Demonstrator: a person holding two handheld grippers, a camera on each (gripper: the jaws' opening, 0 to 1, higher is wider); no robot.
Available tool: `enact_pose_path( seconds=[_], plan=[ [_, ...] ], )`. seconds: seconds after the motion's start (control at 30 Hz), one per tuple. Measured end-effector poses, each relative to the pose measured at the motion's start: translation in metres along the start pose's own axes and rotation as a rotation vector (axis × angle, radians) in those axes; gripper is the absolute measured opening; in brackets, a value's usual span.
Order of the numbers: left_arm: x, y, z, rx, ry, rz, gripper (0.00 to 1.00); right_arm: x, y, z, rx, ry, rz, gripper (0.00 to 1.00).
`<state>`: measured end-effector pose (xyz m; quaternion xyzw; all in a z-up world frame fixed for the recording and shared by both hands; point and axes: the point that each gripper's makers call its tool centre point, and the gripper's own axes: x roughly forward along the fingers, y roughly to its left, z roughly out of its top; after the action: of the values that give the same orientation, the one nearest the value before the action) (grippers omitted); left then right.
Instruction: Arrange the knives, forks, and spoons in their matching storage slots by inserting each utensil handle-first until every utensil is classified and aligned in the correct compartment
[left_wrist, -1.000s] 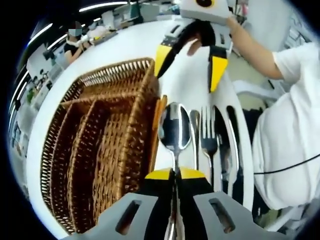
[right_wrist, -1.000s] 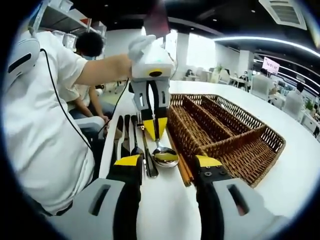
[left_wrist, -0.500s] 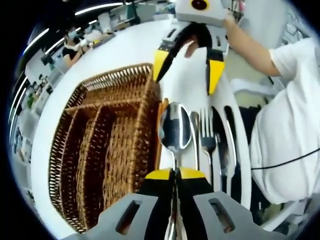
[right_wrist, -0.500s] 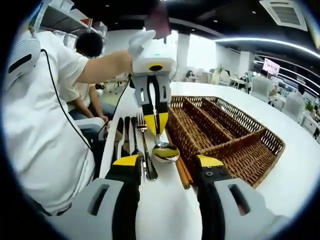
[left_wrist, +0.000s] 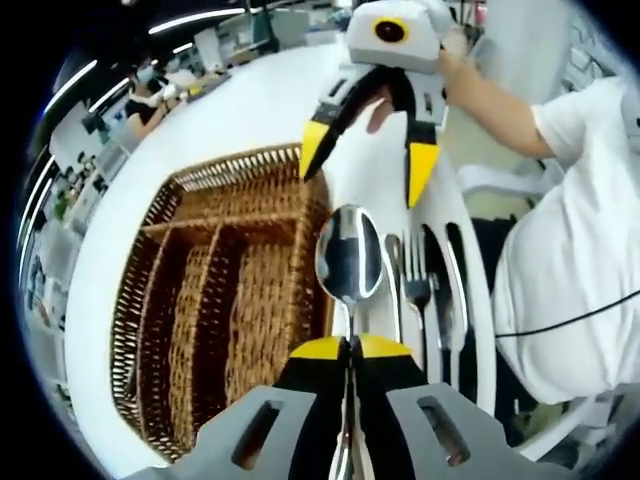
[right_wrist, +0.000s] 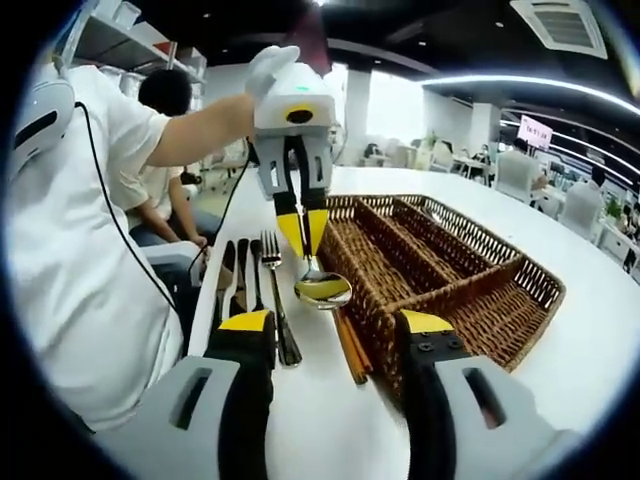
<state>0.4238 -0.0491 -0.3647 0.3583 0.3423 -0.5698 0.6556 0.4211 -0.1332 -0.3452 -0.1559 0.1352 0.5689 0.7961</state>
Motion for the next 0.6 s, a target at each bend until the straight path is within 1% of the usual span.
enact_pose_path(
  seconds=[0.1, 0.2, 0.33, 0.6],
  plan=[
    [-0.002, 0.003, 0.001, -0.001, 0.000, 0.000, 0.01, 0.002, -0.001, 0.001, -0.002, 0.000, -0.003, 0.55],
    [-0.005, 0.007, 0.002, -0.005, -0.003, 0.001, 0.01, 0.004, -0.005, 0.006, 0.003, -0.015, -0.011, 0.61],
    [-0.010, 0.012, 0.004, -0.005, -0.007, 0.002, 0.01, 0.005, -0.010, 0.013, 0.005, -0.028, -0.020, 0.61],
    [-0.022, 0.029, 0.004, -0.010, -0.009, 0.017, 0.02, 0.006, -0.023, 0.023, 0.013, -0.044, -0.047, 0.63]
  ],
)
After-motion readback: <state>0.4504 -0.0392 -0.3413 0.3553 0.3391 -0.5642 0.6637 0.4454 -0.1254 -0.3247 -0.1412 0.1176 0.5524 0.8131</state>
